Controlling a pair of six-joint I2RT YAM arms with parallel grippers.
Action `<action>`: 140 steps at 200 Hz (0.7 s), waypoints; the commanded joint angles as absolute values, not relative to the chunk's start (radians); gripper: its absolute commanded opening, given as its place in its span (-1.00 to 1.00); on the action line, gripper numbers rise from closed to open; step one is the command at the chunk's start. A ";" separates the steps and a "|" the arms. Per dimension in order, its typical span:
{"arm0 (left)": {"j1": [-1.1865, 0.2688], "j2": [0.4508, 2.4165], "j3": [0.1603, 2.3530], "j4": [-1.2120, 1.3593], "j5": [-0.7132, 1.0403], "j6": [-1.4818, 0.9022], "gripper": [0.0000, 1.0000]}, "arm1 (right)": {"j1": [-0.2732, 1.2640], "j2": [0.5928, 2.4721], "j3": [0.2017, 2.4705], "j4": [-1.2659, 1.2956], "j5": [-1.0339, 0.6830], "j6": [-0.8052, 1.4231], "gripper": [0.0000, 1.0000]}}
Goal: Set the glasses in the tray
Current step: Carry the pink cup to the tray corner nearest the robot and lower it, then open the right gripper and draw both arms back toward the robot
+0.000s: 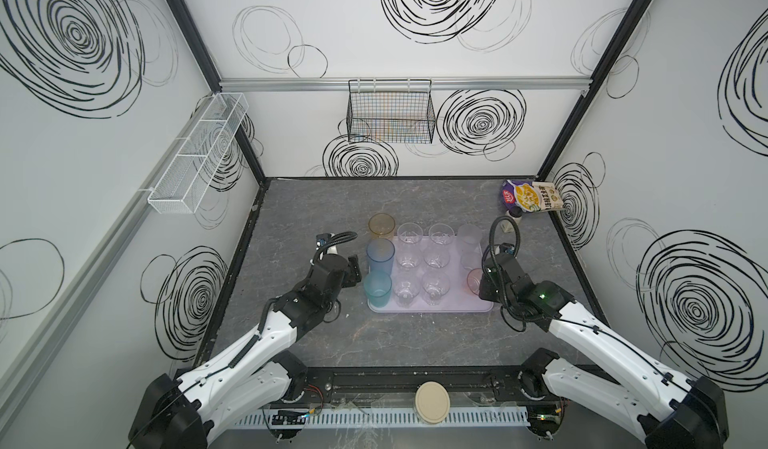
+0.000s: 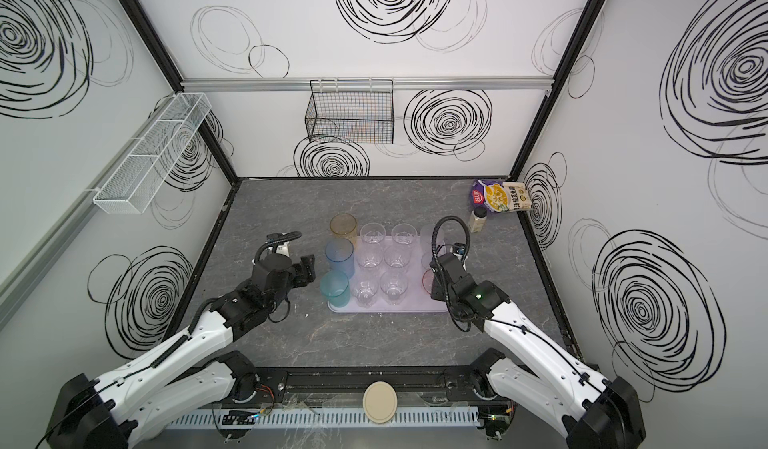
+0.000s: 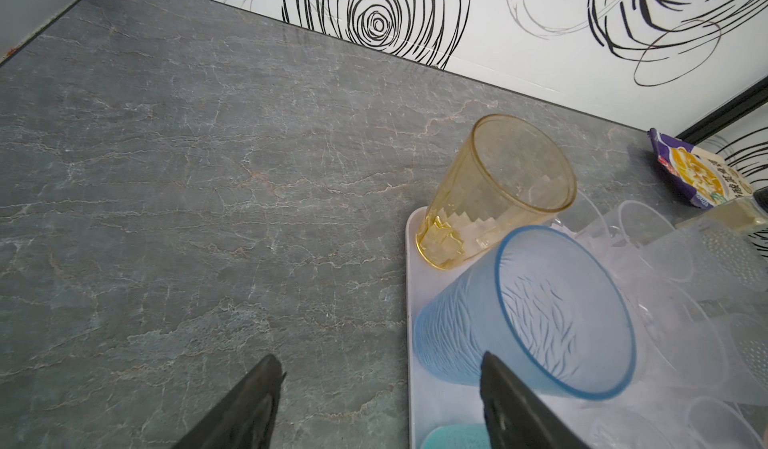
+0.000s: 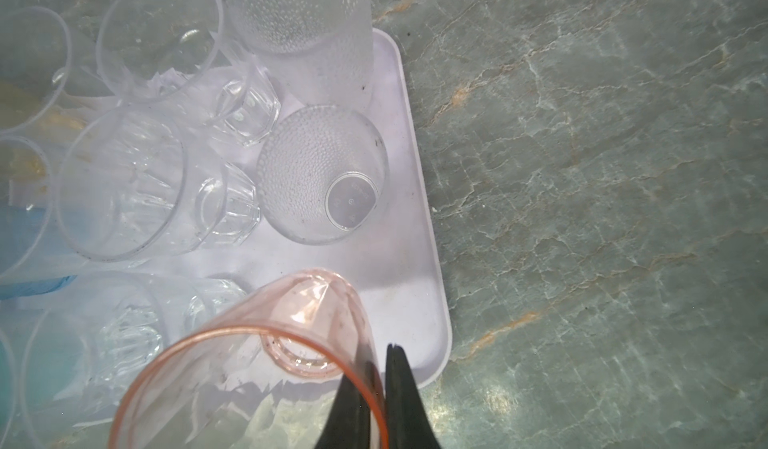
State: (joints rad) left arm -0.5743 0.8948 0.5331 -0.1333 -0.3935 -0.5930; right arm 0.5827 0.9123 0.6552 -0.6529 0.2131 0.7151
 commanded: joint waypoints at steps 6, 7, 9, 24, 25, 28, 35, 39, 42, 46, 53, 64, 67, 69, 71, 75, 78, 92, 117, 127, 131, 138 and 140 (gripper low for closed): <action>-0.565 0.851 0.501 -0.101 -0.421 -0.618 0.57 | 0.578 0.916 0.627 -0.640 0.256 0.762 -0.86; -0.565 0.850 0.501 -0.100 -0.421 -0.618 0.57 | 0.578 0.916 0.625 -0.638 0.256 0.764 -0.86; -0.563 0.851 0.499 -0.100 -0.422 -0.618 0.57 | 0.579 0.917 0.621 -0.631 0.255 0.767 -0.86; -0.562 0.855 0.490 -0.089 -0.416 -0.620 0.57 | 0.577 0.936 0.599 -0.599 0.241 0.785 -0.86; -0.562 0.856 0.491 -0.088 -0.415 -0.620 0.57 | 0.577 0.938 0.598 -0.598 0.241 0.786 -0.86; -0.561 0.858 0.488 -0.088 -0.414 -0.622 0.57 | 0.577 0.944 0.596 -0.596 0.239 0.790 -0.86; -0.562 0.860 0.485 -0.087 -0.410 -0.626 0.57 | 0.577 0.962 0.591 -0.596 0.237 0.796 -0.85; -0.561 0.860 0.482 -0.085 -0.406 -0.629 0.57 | 0.577 0.973 0.588 -0.597 0.235 0.797 -0.85; -0.561 0.860 0.480 -0.083 -0.405 -0.630 0.57 | 0.577 0.980 0.586 -0.597 0.236 0.796 -0.85; -0.562 0.859 0.475 -0.079 -0.402 -0.633 0.57 | 0.577 0.989 0.584 -0.600 0.236 0.798 -0.84; -0.562 0.856 0.470 -0.073 -0.399 -0.638 0.57 | 0.579 1.005 0.589 -0.605 0.234 0.798 -0.81; -0.561 0.851 0.461 -0.065 -0.400 -0.642 0.57 | 0.577 1.029 0.604 -0.617 0.232 0.797 -0.79; -0.561 0.851 0.458 -0.063 -0.400 -0.643 0.57 | 0.577 1.037 0.606 -0.620 0.233 0.797 -0.78; -0.561 0.850 0.457 -0.062 -0.400 -0.644 0.57 | 0.577 1.041 0.608 -0.620 0.235 0.799 -0.78; -0.561 0.850 0.455 -0.060 -0.400 -0.645 0.57 | 0.578 1.046 0.608 -0.621 0.235 0.798 -0.77; -0.561 0.849 0.453 -0.057 -0.400 -0.647 0.57 | 0.576 1.054 0.610 -0.624 0.238 0.799 -0.76; -0.561 0.851 0.451 -0.056 -0.400 -0.648 0.57 | 0.576 1.060 0.610 -0.624 0.239 0.801 -0.75; -0.562 0.853 0.449 -0.052 -0.397 -0.652 0.57 | 0.574 1.081 0.617 -0.628 0.233 0.804 -0.66; -0.562 0.841 0.457 -0.069 -0.402 -0.650 0.57 | 0.574 1.086 0.682 -0.703 0.236 0.807 -0.32; -0.561 0.832 0.461 -0.078 -0.413 -0.642 0.57 | 0.571 1.065 0.717 -0.734 0.246 0.796 -0.23; -0.561 0.826 0.463 -0.083 -0.420 -0.638 0.57 | 0.570 1.056 0.733 -0.745 0.248 0.789 -0.19; -0.560 0.820 0.472 -0.094 -0.434 -0.630 0.57 | 0.565 1.037 0.761 -0.757 0.252 0.775 -0.14; -0.561 0.818 0.474 -0.098 -0.438 -0.627 0.57 | 0.565 1.030 0.768 -0.758 0.255 0.770 -0.12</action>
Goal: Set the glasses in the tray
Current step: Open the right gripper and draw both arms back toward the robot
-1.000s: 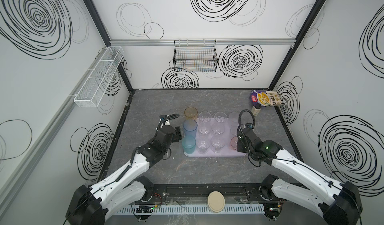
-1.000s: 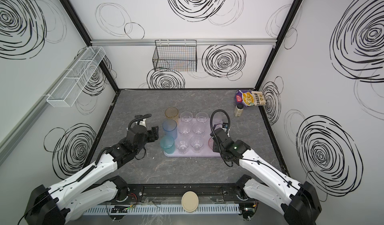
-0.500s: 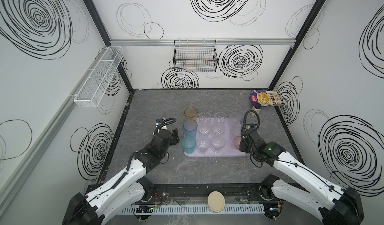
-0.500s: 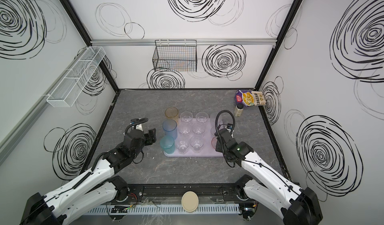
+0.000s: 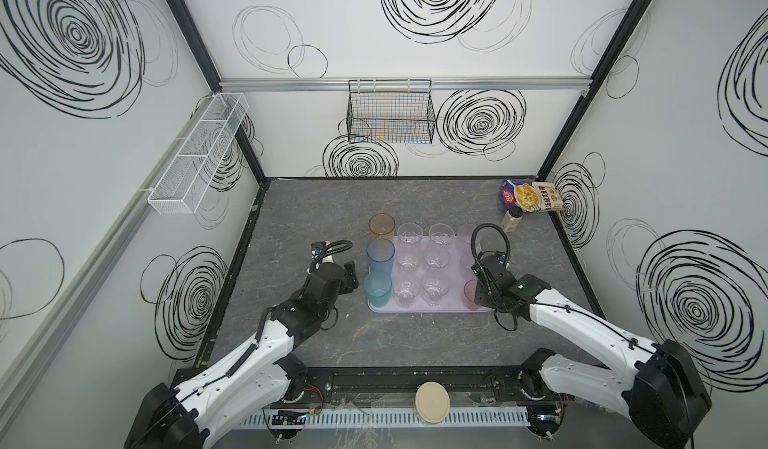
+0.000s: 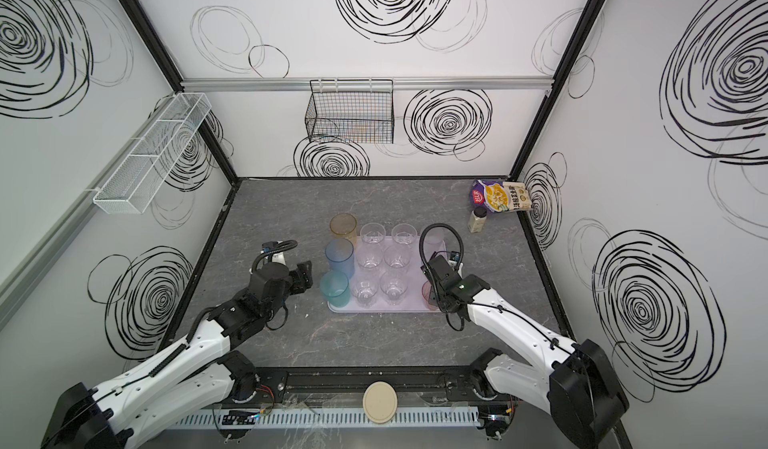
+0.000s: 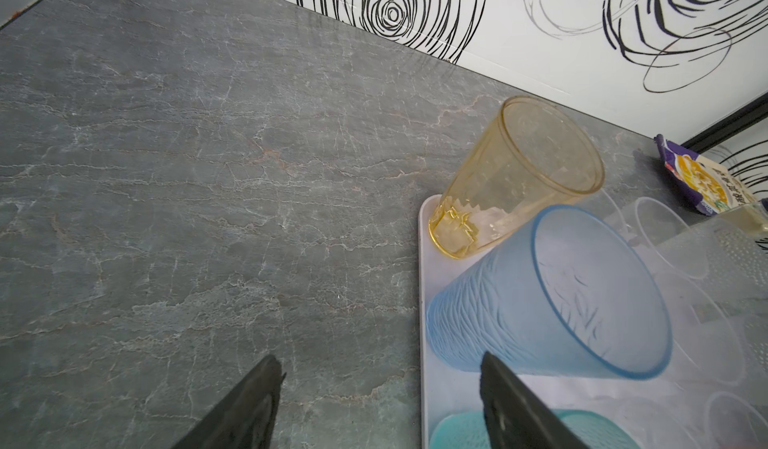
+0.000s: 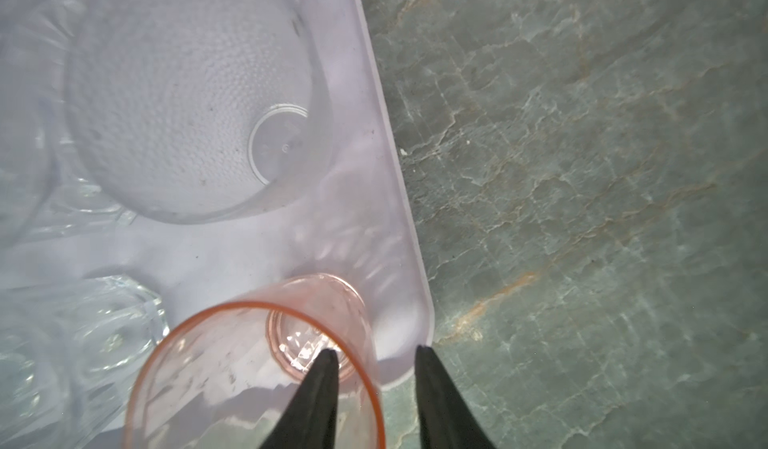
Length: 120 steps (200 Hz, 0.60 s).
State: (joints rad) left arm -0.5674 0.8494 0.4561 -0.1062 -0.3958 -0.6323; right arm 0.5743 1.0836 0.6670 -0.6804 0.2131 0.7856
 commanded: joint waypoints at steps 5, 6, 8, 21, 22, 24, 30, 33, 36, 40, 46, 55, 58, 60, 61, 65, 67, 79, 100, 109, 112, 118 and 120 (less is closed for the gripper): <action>-0.561 0.815 0.481 -0.104 -0.448 -0.618 0.57 | 0.564 1.016 0.786 -0.758 0.266 0.757 -0.08; -0.561 0.814 0.482 -0.105 -0.450 -0.617 0.57 | 0.564 1.012 0.789 -0.758 0.268 0.756 -0.08; -0.561 0.812 0.484 -0.108 -0.455 -0.611 0.57 | 0.563 1.006 0.797 -0.757 0.276 0.750 -0.06; -0.563 0.801 0.494 -0.107 -0.488 -0.581 0.57 | 0.557 0.961 0.846 -0.733 0.340 0.712 0.04; -0.563 0.800 0.494 -0.105 -0.491 -0.577 0.57 | 0.554 0.958 0.848 -0.730 0.347 0.707 0.05; -0.563 0.799 0.494 -0.101 -0.497 -0.571 0.57 | 0.549 0.949 0.855 -0.720 0.358 0.697 0.07; -0.566 0.794 0.490 -0.076 -0.520 -0.544 0.57 | 0.531 0.929 0.868 -0.684 0.386 0.660 0.15; -0.569 0.791 0.486 -0.058 -0.535 -0.529 0.57 | 0.518 0.918 0.875 -0.662 0.400 0.643 0.19; -0.572 0.789 0.481 -0.032 -0.548 -0.508 0.57 | 0.505 0.909 0.881 -0.641 0.412 0.627 0.24; -0.576 0.787 0.477 0.004 -0.562 -0.475 0.57 | 0.483 0.900 0.884 -0.607 0.432 0.607 0.28; -0.583 0.788 0.473 0.071 -0.582 -0.406 0.58 | 0.452 0.887 0.878 -0.548 0.463 0.576 0.34; -0.604 0.799 0.458 0.187 -0.637 -0.302 0.59 | 0.408 0.862 0.829 -0.411 0.495 0.509 0.43; -0.611 0.807 0.451 0.233 -0.659 -0.270 0.59 | 0.395 0.851 0.805 -0.349 0.495 0.476 0.48; -0.616 0.812 0.446 0.261 -0.674 -0.250 0.60 | 0.388 0.844 0.783 -0.310 0.495 0.455 0.50; -0.617 0.814 0.445 0.274 -0.681 -0.242 0.60 | 0.385 0.839 0.773 -0.285 0.496 0.445 0.51; -0.621 0.826 0.432 0.335 -0.704 -0.202 0.61 | 0.374 0.823 0.733 -0.203 0.502 0.407 0.57; -0.621 0.833 0.426 0.370 -0.715 -0.184 0.62 | 0.370 0.815 0.712 -0.169 0.510 0.393 0.58; -0.609 0.880 0.376 0.587 -0.848 -0.110 0.71 | 0.368 0.760 0.602 0.062 0.584 0.277 0.68; -0.526 0.912 0.281 0.923 -1.013 -0.067 0.72 | 0.329 0.691 0.442 0.367 0.720 0.135 0.85; -0.500 0.917 0.248 1.013 -1.030 -0.031 0.71 | 0.271 0.676 0.389 0.443 0.707 0.104 0.85; -0.493 0.918 0.240 1.030 -1.044 -0.026 0.71 | 0.249 0.675 0.375 0.457 0.687 0.096 0.84; -0.481 0.920 0.227 1.047 -1.062 -0.019 0.72 | 0.212 0.672 0.350 0.471 0.658 0.090 0.84; -0.478 0.919 0.223 1.048 -1.068 -0.017 0.72 | 0.200 0.671 0.341 0.473 0.654 0.092 0.84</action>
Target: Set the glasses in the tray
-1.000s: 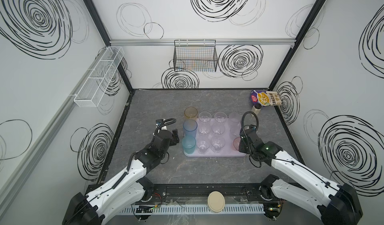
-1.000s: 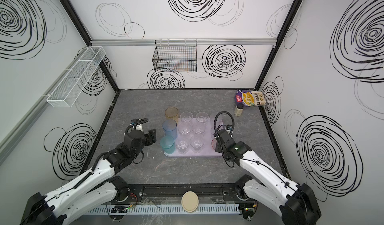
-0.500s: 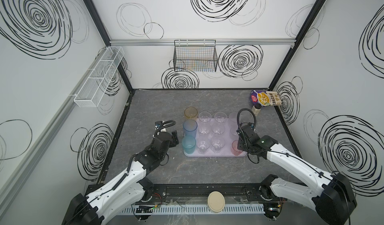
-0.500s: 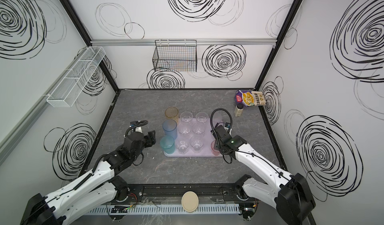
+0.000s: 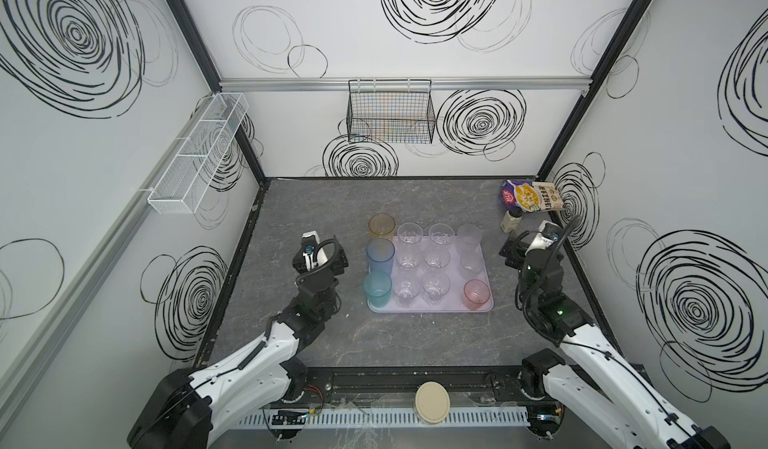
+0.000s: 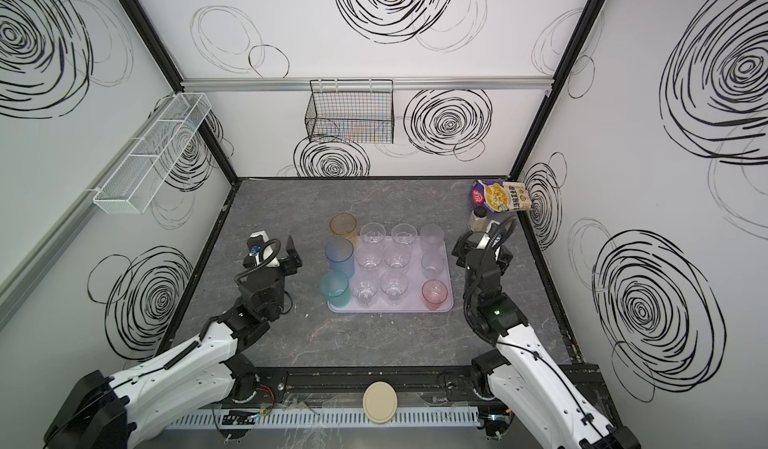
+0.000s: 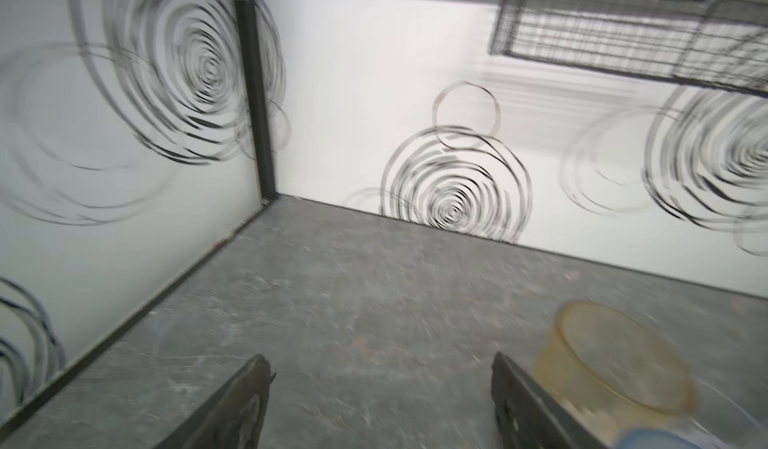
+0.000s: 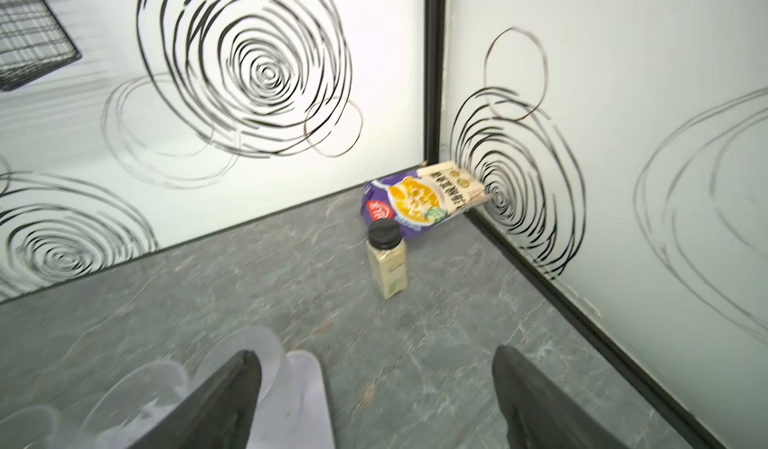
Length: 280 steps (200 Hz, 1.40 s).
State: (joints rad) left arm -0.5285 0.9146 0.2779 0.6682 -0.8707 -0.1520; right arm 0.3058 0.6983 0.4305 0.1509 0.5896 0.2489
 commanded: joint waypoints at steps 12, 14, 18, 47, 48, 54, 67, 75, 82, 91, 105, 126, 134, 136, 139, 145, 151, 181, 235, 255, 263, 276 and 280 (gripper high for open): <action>-0.470 0.923 0.201 1.034 -1.093 -0.020 0.71 | 0.143 0.678 0.306 0.477 0.649 0.112 0.84; -0.470 0.923 0.196 1.034 -1.097 -0.019 0.71 | 0.137 0.679 0.301 0.477 0.648 0.113 0.84; -0.469 0.927 0.183 1.034 -1.103 -0.016 0.71 | 0.125 0.682 0.291 0.478 0.646 0.117 0.84; -0.454 0.989 0.067 1.176 -1.132 0.010 0.71 | 0.076 0.726 0.199 0.566 0.617 0.139 0.84; -0.453 0.995 0.066 1.179 -1.133 0.010 0.71 | 0.075 0.728 0.195 0.570 0.616 0.141 0.84; -0.447 1.015 0.059 1.190 -1.122 0.009 0.71 | 0.071 0.745 0.180 0.593 0.614 0.157 0.84; -0.428 1.065 0.066 1.198 -1.102 -0.006 0.71 | 0.062 0.792 0.157 0.635 0.593 0.184 0.84; -0.421 1.099 0.066 1.224 -1.097 0.003 0.72 | 0.060 0.828 0.155 0.640 0.592 0.215 0.84; -0.416 1.126 0.059 1.266 -1.092 0.025 0.73 | 0.059 0.858 0.160 0.633 0.595 0.253 0.83; -0.409 1.160 0.049 1.331 -1.079 0.057 0.75 | 0.058 0.900 0.171 0.628 0.588 0.272 0.83; -0.403 1.200 0.049 1.374 -1.050 0.082 0.78 | 0.058 0.971 0.190 0.637 0.594 0.283 0.83; -0.398 1.252 0.062 1.397 -1.000 0.085 0.80 | 0.055 1.054 0.198 0.702 0.587 0.281 0.84; -0.393 1.273 0.069 1.416 -0.980 0.094 0.81 | 0.055 1.081 0.196 0.734 0.580 0.274 0.84; -0.389 1.278 0.070 1.423 -0.975 0.092 0.81 | 0.054 1.088 0.196 0.743 0.578 0.272 0.84; -0.383 1.287 0.071 1.438 -0.965 0.089 0.81 | 0.054 1.097 0.198 0.754 0.575 0.268 0.84; -0.370 1.304 0.070 1.469 -0.940 0.084 0.81 | 0.053 1.119 0.196 0.775 0.570 0.262 0.84; -0.357 1.320 0.071 1.490 -0.917 0.080 0.80 | 0.051 1.137 0.196 0.794 0.563 0.257 0.84; -0.289 1.345 0.079 1.511 -0.830 0.048 0.82 | 0.038 1.203 0.205 0.829 0.526 0.250 0.85; -0.225 1.431 0.092 1.555 -0.703 0.015 0.91 | 0.024 1.289 0.239 0.907 0.468 0.236 0.85; -0.194 1.411 0.109 1.488 -0.642 -0.011 0.99 | 0.020 1.318 0.249 0.939 0.450 0.221 0.85; -0.190 1.409 0.112 1.472 -0.633 -0.016 0.96 | 0.020 1.328 0.260 0.932 0.443 0.214 0.85; -0.182 1.408 0.118 1.459 -0.612 -0.020 0.92 | 0.021 1.342 0.268 0.937 0.433 0.200 0.85; -0.180 1.408 0.120 1.454 -0.608 -0.021 0.92 | 0.020 1.344 0.267 0.948 0.428 0.192 0.85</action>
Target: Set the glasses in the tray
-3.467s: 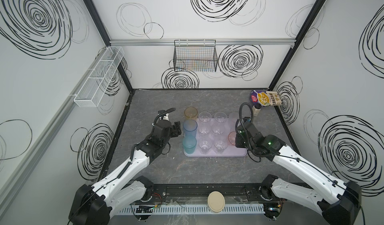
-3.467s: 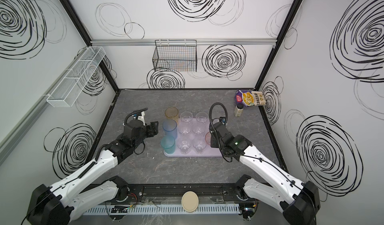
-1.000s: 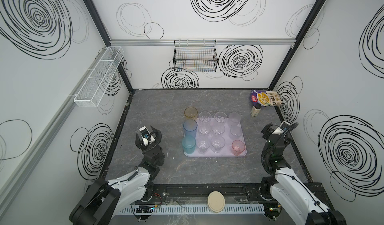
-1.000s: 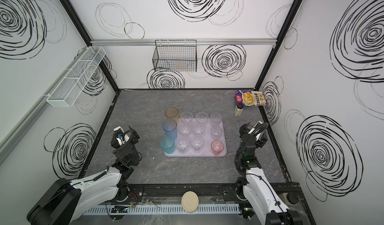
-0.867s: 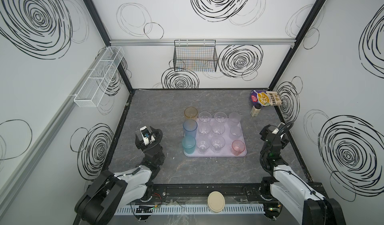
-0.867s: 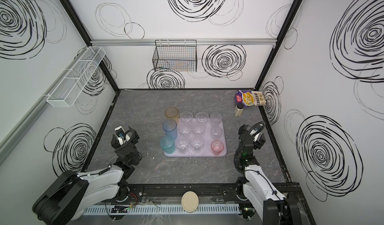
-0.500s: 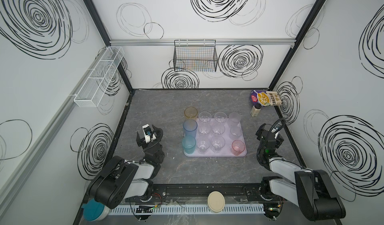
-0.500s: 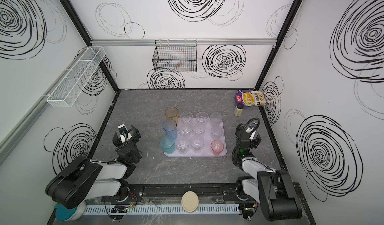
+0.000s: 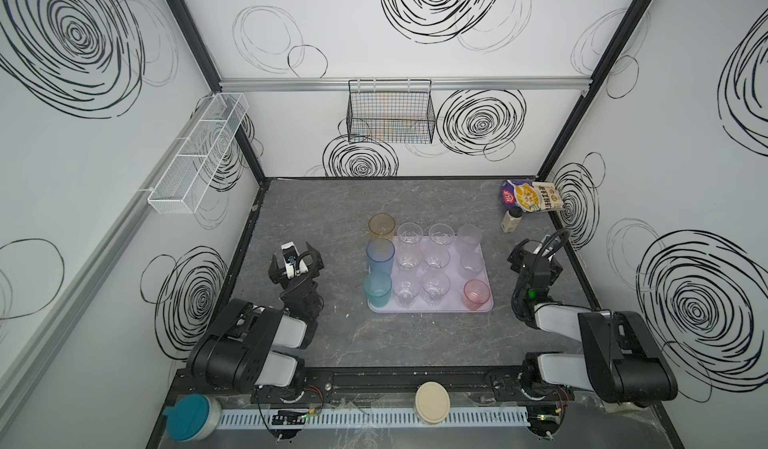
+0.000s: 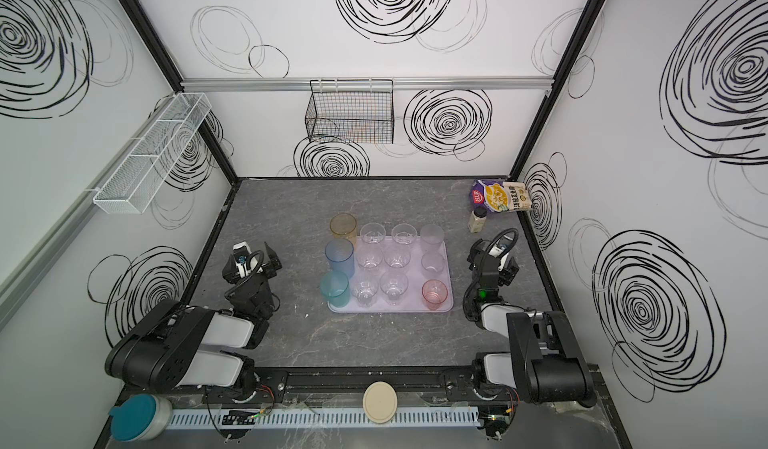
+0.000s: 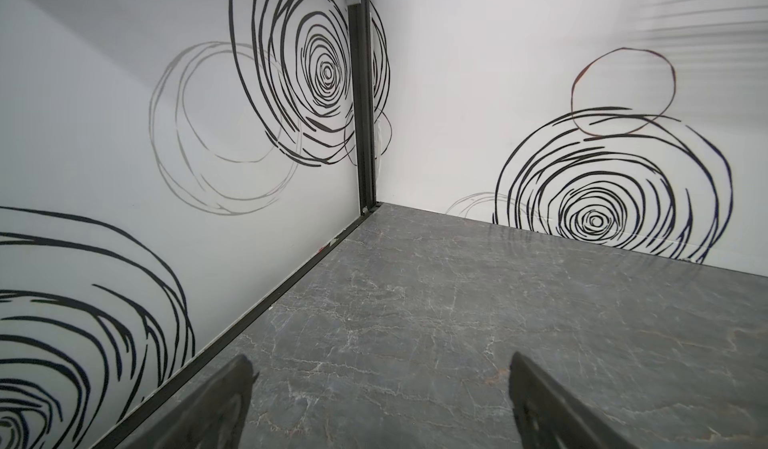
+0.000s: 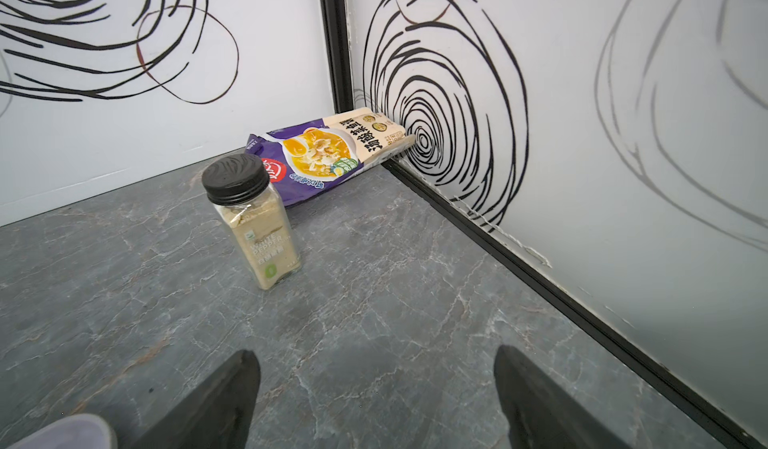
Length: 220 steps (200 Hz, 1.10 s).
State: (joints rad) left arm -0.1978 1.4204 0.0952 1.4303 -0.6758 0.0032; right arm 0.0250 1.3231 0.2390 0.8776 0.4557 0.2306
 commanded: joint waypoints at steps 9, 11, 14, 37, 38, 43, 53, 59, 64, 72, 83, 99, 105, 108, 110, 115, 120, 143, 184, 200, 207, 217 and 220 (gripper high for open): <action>-0.174 1.407 0.128 1.435 -0.594 -0.024 0.92 | 0.020 1.352 0.248 0.993 0.412 0.176 0.85; -0.173 1.407 0.129 1.431 -0.589 -0.024 0.92 | 0.020 1.354 0.241 1.012 0.410 0.173 0.85; -0.171 1.407 0.132 1.426 -0.584 -0.024 0.92 | 0.020 1.358 0.233 1.031 0.407 0.169 0.85; -0.159 1.408 0.141 1.404 -0.540 -0.025 0.92 | 0.017 1.381 0.182 1.162 0.403 0.160 0.85; -0.158 1.408 0.142 1.405 -0.538 -0.025 0.92 | 0.017 1.379 0.184 1.158 0.403 0.162 0.85; -0.155 1.408 0.144 1.401 -0.524 -0.025 0.92 | 0.015 1.377 0.194 1.123 0.393 0.166 0.85; -0.148 1.411 0.151 1.386 -0.499 -0.024 0.92 | 0.014 1.389 0.197 1.131 0.382 0.156 0.85; -0.144 1.414 0.157 1.375 -0.479 -0.024 0.92 | 0.012 1.392 0.208 1.114 0.373 0.157 0.85; -0.140 1.417 0.163 1.365 -0.462 -0.023 0.92 | 0.014 1.398 0.210 1.116 0.368 0.152 0.85; -0.131 1.423 0.173 1.350 -0.427 -0.023 0.92 | 0.012 1.404 0.219 1.106 0.356 0.148 0.89; -0.121 1.437 0.182 1.347 -0.378 -0.019 0.92 | 0.012 1.416 0.228 1.102 0.335 0.140 1.00; -0.117 1.447 0.187 1.344 -0.345 -0.014 0.92 | 0.006 1.417 0.224 1.113 0.296 0.127 1.00; -0.112 1.453 0.184 1.350 -0.325 -0.017 0.92 | 0.005 1.418 0.219 1.122 0.278 0.120 1.00; -0.109 1.459 0.181 1.352 -0.318 -0.022 0.92 | 0.005 1.418 0.215 1.128 0.268 0.117 1.00; -0.108 1.469 0.180 1.349 -0.327 -0.029 0.92 | 0.004 1.419 0.213 1.134 0.261 0.114 1.00; -0.095 1.497 0.171 1.409 -0.321 -0.040 0.91 | 0.002 1.423 0.205 1.142 0.244 0.109 1.00; -0.082 1.516 0.152 1.478 -0.288 -0.037 0.92 | 0.000 1.425 0.196 1.160 0.230 0.108 1.00; -0.071 1.489 0.162 1.410 -0.267 -0.052 0.91 | -0.004 1.490 0.133 1.364 0.264 0.106 1.00; -0.071 1.499 0.160 1.427 -0.265 -0.048 0.91 | -0.025 1.463 0.185 1.214 0.228 0.135 1.00; -0.070 1.499 0.160 1.428 -0.264 -0.048 0.91 | -0.024 1.462 0.186 1.212 0.228 0.135 1.00; -0.071 1.500 0.160 1.434 -0.265 -0.049 0.92 | -0.025 1.462 0.187 1.209 0.228 0.136 1.00; -0.071 1.499 0.160 1.430 -0.264 -0.048 0.92 | -0.025 1.462 0.187 1.212 0.228 0.134 1.00; -0.071 1.499 0.159 1.430 -0.264 -0.048 0.91 | -0.025 1.462 0.187 1.211 0.229 0.135 1.00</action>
State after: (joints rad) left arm -0.0772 1.4925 0.1596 1.3502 -0.2779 -0.0383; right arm -0.0208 1.4719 0.1677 1.1931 0.2359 0.1345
